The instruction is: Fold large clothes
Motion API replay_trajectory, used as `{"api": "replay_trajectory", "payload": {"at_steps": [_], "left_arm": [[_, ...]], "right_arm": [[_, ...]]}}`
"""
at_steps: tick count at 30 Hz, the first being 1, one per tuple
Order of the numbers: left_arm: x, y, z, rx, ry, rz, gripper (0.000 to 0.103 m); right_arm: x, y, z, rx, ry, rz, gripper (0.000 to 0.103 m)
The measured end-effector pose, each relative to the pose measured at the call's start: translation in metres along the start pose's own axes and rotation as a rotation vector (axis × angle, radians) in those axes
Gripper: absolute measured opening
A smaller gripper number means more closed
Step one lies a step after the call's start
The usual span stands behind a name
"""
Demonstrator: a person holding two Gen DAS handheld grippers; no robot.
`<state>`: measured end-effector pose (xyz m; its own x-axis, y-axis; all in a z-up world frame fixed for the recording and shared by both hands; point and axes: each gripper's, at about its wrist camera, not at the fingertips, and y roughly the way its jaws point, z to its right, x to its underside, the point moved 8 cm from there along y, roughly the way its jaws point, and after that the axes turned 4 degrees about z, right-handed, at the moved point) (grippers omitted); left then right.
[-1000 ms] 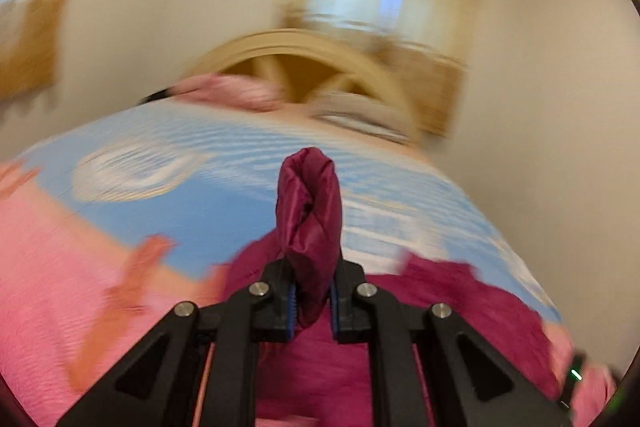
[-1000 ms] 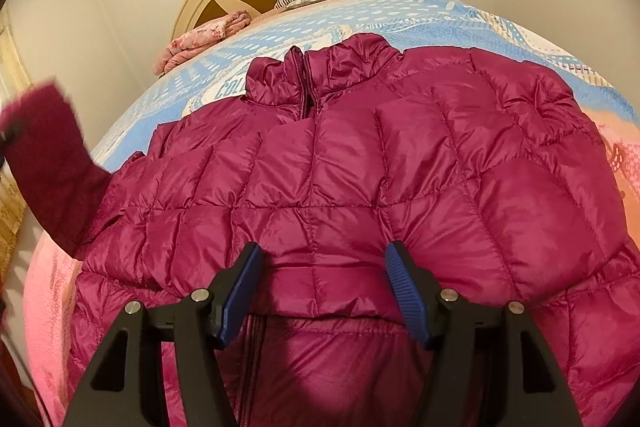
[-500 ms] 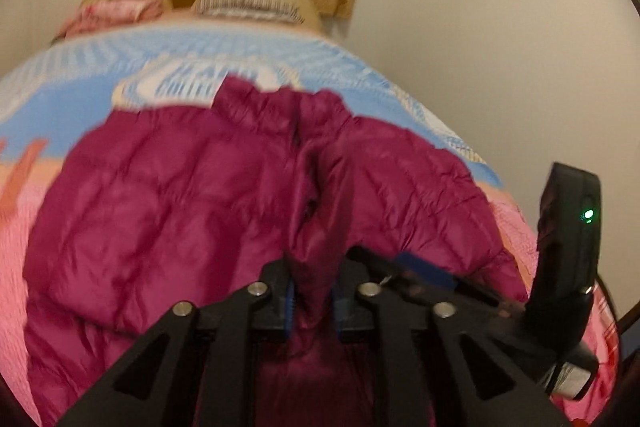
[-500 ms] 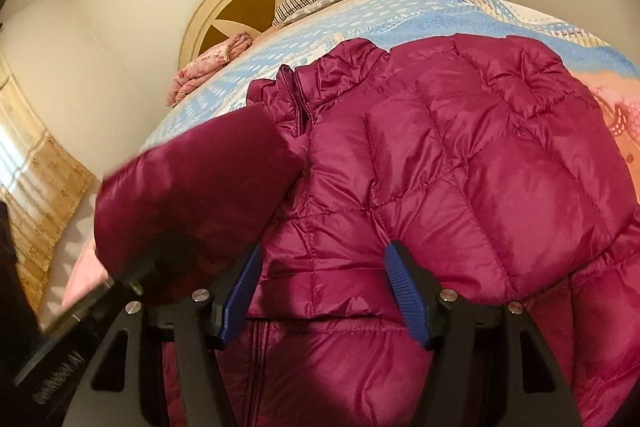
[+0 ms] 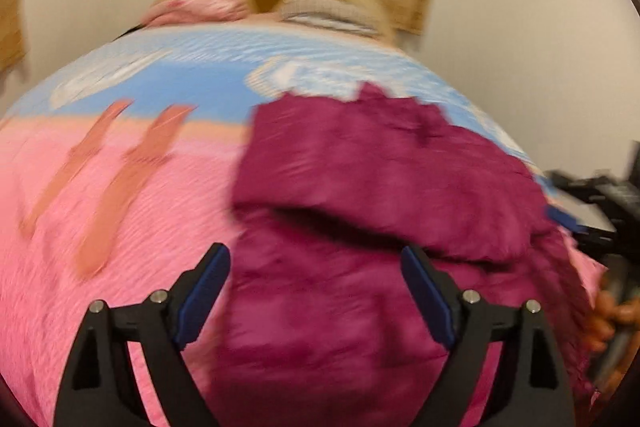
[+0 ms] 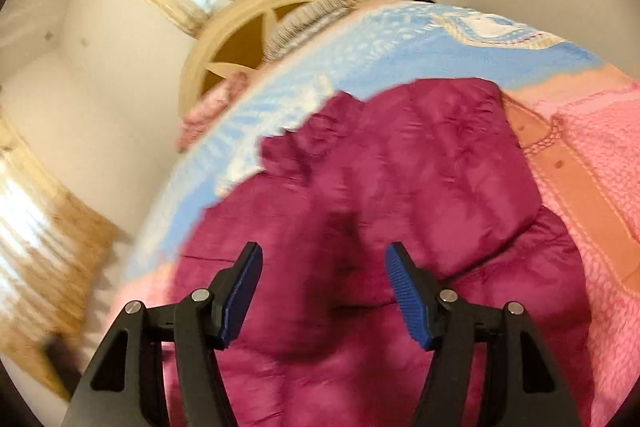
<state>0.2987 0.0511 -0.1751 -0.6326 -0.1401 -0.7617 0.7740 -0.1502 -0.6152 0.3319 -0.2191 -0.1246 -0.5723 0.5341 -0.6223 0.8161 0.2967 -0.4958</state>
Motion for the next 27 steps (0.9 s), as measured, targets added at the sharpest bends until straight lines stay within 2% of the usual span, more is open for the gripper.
{"api": "replay_trajectory", "payload": {"at_steps": [2, 5, 6, 8, 10, 11, 14, 16, 18, 21, 24, 27], "left_arm": [[0.007, 0.008, -0.014, -0.015, -0.048, -0.019, 0.090], [0.017, 0.013, -0.023, -0.051, -0.065, -0.017, 0.090], [0.020, 0.013, -0.023, -0.066, -0.056, -0.012, 0.090], [0.028, 0.018, -0.023, -0.076, -0.052, -0.032, 0.090], [0.029, 0.018, -0.019, -0.074, -0.049, -0.031, 0.090], [0.028, 0.018, -0.019, -0.064, -0.048, -0.030, 0.091], [0.027, 0.018, -0.020, -0.041, -0.066, -0.036, 0.091], [0.023, 0.017, -0.024, -0.030, -0.083, -0.044, 0.091], [0.014, 0.015, -0.029, -0.051, -0.096, -0.040, 0.091], [-0.005, 0.011, -0.038, -0.079, -0.111, -0.006, 0.091], [-0.027, 0.014, -0.035, -0.107, -0.099, 0.027, 0.091], [-0.050, 0.027, -0.025, -0.148, -0.059, 0.033, 0.091]], "right_arm": [[0.004, 0.003, -0.012, -0.007, -0.019, -0.033, 0.065], [0.018, 0.022, -0.014, 0.097, -0.076, -0.077, 0.065], [0.029, 0.035, -0.012, 0.115, -0.083, -0.123, 0.065], [0.050, 0.053, -0.014, 0.090, -0.079, -0.198, 0.065], [0.060, 0.061, -0.016, 0.111, -0.136, -0.203, 0.049], [0.062, 0.063, -0.018, 0.136, -0.184, -0.196, 0.034], [0.054, 0.059, -0.024, 0.148, -0.237, -0.193, 0.017], [0.038, 0.044, -0.028, 0.162, -0.282, -0.151, 0.015], [0.019, 0.028, -0.027, 0.180, -0.321, -0.106, 0.015], [0.006, 0.018, -0.020, 0.209, -0.366, -0.098, 0.015], [0.008, 0.027, -0.007, 0.248, -0.402, -0.121, 0.015], [0.026, 0.048, 0.012, 0.283, -0.397, -0.165, 0.016]]}}
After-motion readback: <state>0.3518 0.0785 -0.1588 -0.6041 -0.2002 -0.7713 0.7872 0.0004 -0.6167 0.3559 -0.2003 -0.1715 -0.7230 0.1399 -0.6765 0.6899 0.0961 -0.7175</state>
